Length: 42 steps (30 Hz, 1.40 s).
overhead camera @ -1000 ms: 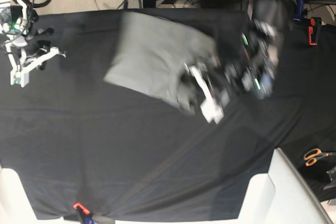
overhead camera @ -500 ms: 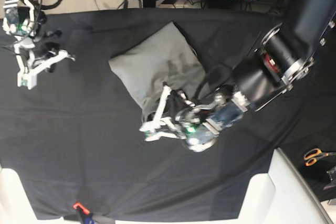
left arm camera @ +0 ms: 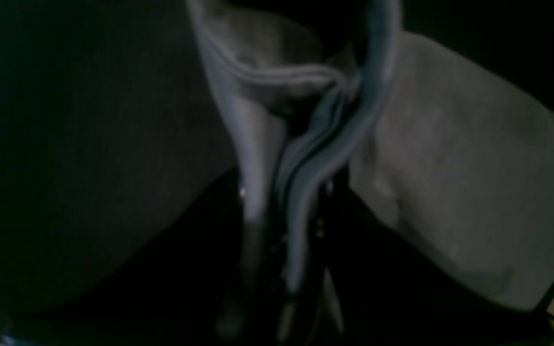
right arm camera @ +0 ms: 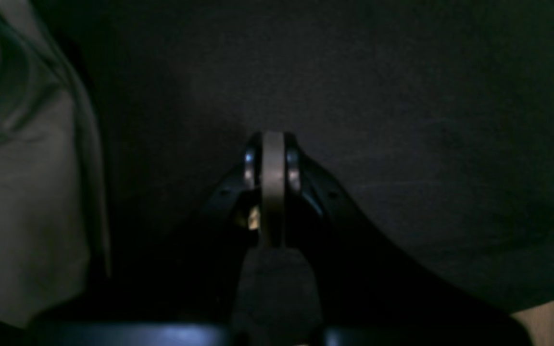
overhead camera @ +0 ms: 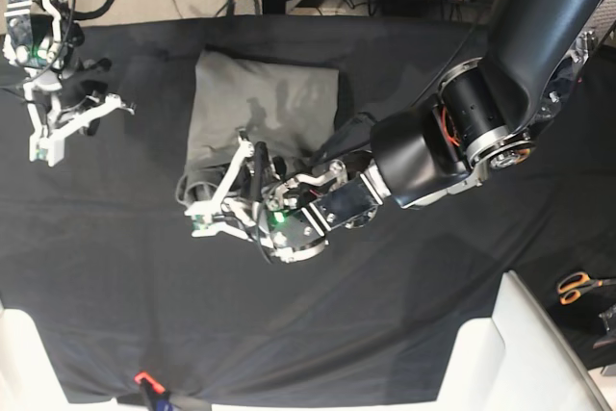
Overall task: Fold the T-shirt properly
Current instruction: 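Tuck and flatten the folded shirt's collar edge with the left gripper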
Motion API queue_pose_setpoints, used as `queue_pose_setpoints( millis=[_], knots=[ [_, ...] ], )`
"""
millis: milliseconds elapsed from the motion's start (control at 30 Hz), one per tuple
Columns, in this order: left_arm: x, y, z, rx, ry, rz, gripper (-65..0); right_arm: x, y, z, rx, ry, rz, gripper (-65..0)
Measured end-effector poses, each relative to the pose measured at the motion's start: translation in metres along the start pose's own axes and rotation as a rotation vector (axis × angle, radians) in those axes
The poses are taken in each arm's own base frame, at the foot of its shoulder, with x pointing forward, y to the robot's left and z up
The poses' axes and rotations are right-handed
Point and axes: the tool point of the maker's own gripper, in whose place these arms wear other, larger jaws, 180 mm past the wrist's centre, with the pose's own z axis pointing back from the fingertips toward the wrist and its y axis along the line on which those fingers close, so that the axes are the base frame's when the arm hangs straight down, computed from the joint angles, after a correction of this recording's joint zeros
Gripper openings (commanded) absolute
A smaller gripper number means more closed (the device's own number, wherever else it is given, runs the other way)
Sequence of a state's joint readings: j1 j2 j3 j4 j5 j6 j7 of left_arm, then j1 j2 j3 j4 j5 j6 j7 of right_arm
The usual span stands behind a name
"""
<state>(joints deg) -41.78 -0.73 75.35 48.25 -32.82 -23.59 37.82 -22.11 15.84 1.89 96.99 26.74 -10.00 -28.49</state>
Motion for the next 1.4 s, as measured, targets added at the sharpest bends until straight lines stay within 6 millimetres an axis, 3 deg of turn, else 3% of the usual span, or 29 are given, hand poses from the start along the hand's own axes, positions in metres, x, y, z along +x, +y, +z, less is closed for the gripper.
queue_pose_setpoints(
  millis=[433,967,1133,1233,1300,1400],
  knots=[
    [-0.021,0.01,-0.003,0.035,0.069,0.0,-65.0,0.0,0.0,0.0,0.0,0.0,0.0,-64.8],
    [-0.027,0.008,-0.004,0.029,0.106,0.004,-65.0,0.0,-0.001,0.0,-0.001,-0.001,0.002,-64.8],
    [-0.029,0.021,0.004,0.048,0.101,0.068,-28.0,0.0,-0.001,0.0,-0.001,-0.001,0.002,-64.8],
    [-0.035,0.039,0.013,0.077,0.088,0.114,-11.7,0.0,0.0,0.0,0.0,0.001,0.003,-64.8],
    [-0.03,0.055,0.023,0.108,0.082,0.113,-4.1,0.0,0.001,0.0,0.002,0.002,0.003,-64.8],
    [-0.006,0.084,0.045,0.167,0.043,0.089,0.0,-0.002,0.001,0.0,0.003,0.005,0.003,-64.8]
  ],
)
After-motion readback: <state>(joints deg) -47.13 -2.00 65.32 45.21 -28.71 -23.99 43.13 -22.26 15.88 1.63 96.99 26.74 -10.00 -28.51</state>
